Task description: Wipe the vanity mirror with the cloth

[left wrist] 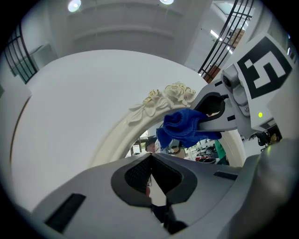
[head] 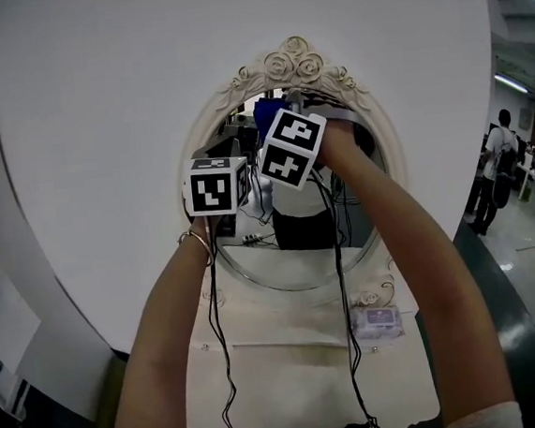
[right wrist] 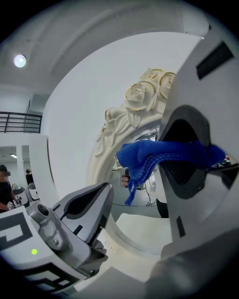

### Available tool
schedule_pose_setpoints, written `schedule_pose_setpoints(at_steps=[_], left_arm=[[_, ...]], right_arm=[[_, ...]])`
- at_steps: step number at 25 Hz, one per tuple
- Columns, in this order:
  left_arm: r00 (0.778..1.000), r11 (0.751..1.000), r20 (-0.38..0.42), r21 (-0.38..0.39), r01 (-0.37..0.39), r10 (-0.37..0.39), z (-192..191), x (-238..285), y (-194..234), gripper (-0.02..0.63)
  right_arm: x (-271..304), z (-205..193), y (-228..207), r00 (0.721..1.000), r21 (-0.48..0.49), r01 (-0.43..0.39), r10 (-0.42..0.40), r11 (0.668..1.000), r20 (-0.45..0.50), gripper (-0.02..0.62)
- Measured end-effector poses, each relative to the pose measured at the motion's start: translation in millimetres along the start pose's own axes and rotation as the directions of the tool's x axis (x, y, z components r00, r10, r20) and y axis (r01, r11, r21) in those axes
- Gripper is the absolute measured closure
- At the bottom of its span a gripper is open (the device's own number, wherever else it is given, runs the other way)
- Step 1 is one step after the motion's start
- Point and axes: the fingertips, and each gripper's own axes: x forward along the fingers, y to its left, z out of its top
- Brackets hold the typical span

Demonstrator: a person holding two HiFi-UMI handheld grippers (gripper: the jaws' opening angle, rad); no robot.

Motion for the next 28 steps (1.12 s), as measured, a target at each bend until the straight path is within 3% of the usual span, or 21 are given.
schedule_pose_setpoints(at_steps=[12, 28], left_arm=[[0.997, 0.999, -0.079, -0.039, -0.002, -0.001, -73, -16, 1, 0.601], [0.975, 0.996, -0.221, -0.089, -0.011, -0.009, -173, -34, -15, 0.601]], right_arm=[[3, -14, 62, 0.998, 0.018, -0.060, 0.061, 0.998, -0.019, 0.529], [6, -29, 161, 0.985, 0.046, -0.170, 0.171, 0.984, -0.021, 0.529]])
